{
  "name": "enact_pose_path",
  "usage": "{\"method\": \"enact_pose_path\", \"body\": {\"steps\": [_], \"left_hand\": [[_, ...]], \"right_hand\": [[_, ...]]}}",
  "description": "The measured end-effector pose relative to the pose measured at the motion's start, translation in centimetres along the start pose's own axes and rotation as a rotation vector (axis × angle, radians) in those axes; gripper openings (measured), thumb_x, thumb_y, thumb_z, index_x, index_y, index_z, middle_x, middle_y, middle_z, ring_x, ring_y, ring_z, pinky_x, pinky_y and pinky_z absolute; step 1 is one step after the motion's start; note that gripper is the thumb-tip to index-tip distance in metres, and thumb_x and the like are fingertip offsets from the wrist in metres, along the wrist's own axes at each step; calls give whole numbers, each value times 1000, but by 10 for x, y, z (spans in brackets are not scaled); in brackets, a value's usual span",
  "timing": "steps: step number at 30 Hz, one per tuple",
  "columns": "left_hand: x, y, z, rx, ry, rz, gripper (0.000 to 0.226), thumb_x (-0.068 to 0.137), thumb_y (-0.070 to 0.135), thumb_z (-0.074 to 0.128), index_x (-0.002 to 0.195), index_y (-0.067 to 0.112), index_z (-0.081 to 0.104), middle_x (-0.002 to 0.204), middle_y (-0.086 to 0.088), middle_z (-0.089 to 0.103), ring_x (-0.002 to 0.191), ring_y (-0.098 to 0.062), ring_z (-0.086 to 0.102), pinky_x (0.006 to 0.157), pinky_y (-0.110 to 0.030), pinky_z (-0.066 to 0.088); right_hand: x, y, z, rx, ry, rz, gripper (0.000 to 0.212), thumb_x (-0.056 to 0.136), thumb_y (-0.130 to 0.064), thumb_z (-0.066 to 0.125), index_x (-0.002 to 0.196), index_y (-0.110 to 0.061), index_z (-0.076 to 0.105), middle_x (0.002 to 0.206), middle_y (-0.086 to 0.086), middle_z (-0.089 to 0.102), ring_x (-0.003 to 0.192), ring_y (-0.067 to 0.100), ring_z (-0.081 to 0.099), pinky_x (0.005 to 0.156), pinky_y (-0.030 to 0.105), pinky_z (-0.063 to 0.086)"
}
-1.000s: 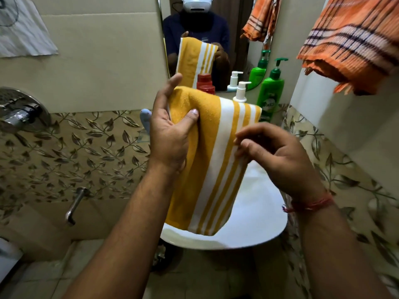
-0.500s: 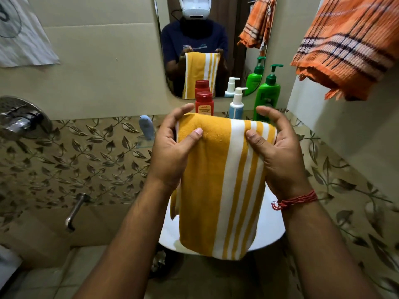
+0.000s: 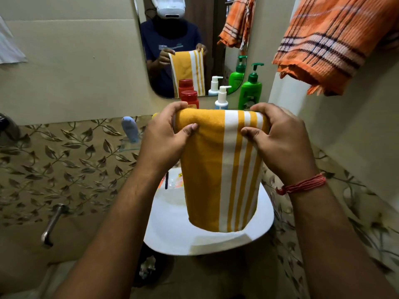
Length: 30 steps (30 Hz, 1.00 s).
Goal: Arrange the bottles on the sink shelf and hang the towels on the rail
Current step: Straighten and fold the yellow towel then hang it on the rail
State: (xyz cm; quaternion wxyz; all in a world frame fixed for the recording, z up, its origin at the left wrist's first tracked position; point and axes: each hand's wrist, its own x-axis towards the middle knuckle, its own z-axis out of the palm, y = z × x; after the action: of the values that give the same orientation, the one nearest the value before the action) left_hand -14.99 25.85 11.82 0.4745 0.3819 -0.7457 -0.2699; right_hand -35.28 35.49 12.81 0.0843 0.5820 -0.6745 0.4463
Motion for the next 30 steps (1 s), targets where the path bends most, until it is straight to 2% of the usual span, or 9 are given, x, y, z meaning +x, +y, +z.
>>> {"method": "enact_pose_path", "body": {"steps": [6, 9, 11, 16, 18, 21, 25, 28, 30], "left_hand": [[49, 17, 8, 148, 58, 291, 23, 92, 31, 68, 111, 16, 63, 112, -5, 51, 102, -19, 53, 85, -37, 53], [77, 36, 20, -82, -44, 309, 16, 97, 33, 63, 106, 21, 58, 111, 0, 50, 99, -10, 54, 79, -25, 50], [88, 58, 33, -284, -141, 319, 14, 100, 32, 58, 107, 21, 55, 96, 8, 55, 84, 3, 56, 71, -19, 48], [108, 122, 84, -608, -223, 391, 16, 103, 33, 53, 109, 19, 55, 91, 7, 59, 86, -12, 60, 80, -39, 56], [109, 156, 104, -691, -209, 450, 17, 103, 31, 53, 110, 16, 56, 95, 2, 62, 89, -12, 61, 82, -39, 54], [111, 216, 128, -796, -180, 523, 14, 104, 20, 53, 113, 9, 55, 91, 5, 59, 82, 8, 56, 73, -18, 46], [128, 297, 152, -869, -153, 622, 14, 103, 17, 51, 115, 9, 53, 93, 2, 60, 85, -12, 58, 69, -22, 46], [151, 354, 169, -842, -138, 669, 11, 102, 12, 47, 112, 10, 52, 97, 0, 60, 86, -14, 55, 63, -9, 38], [165, 379, 183, -787, -138, 668, 8, 101, 15, 45, 107, 16, 50, 94, 4, 58, 84, -15, 53, 65, -18, 38]], "right_hand": [[11, -16, -34, -355, 176, -70, 31, 88, -40, 70, 106, -15, 69, 105, 4, 47, 93, 18, 47, 72, 31, 44], [21, -31, -63, -332, 202, -54, 31, 89, -41, 68, 100, -12, 67, 112, 7, 52, 98, 19, 52, 80, 27, 43], [26, -44, -87, -286, 223, -16, 27, 92, -40, 65, 96, -13, 63, 99, 1, 59, 86, 13, 55, 70, 18, 40], [32, -69, -154, -377, 384, 72, 21, 95, -39, 62, 96, -19, 59, 77, -16, 55, 66, -1, 50, 56, 4, 36], [36, -76, -186, -444, 431, 99, 22, 95, -41, 62, 97, -18, 59, 76, -14, 56, 66, 1, 50, 54, 5, 34], [43, -84, -239, -572, 488, 120, 20, 96, -37, 61, 95, -18, 56, 75, -12, 53, 66, 6, 48, 50, 6, 33], [69, -90, -309, -742, 603, 60, 17, 95, -27, 61, 97, -11, 56, 83, 2, 60, 77, 21, 54, 55, 29, 29], [104, -82, -356, -910, 650, 61, 21, 94, -23, 59, 103, -5, 56, 99, 18, 65, 93, 33, 60, 65, 32, 33], [124, -72, -375, -1031, 635, 75, 25, 95, -24, 58, 109, -4, 54, 111, 21, 64, 103, 39, 60, 72, 38, 40]]}}
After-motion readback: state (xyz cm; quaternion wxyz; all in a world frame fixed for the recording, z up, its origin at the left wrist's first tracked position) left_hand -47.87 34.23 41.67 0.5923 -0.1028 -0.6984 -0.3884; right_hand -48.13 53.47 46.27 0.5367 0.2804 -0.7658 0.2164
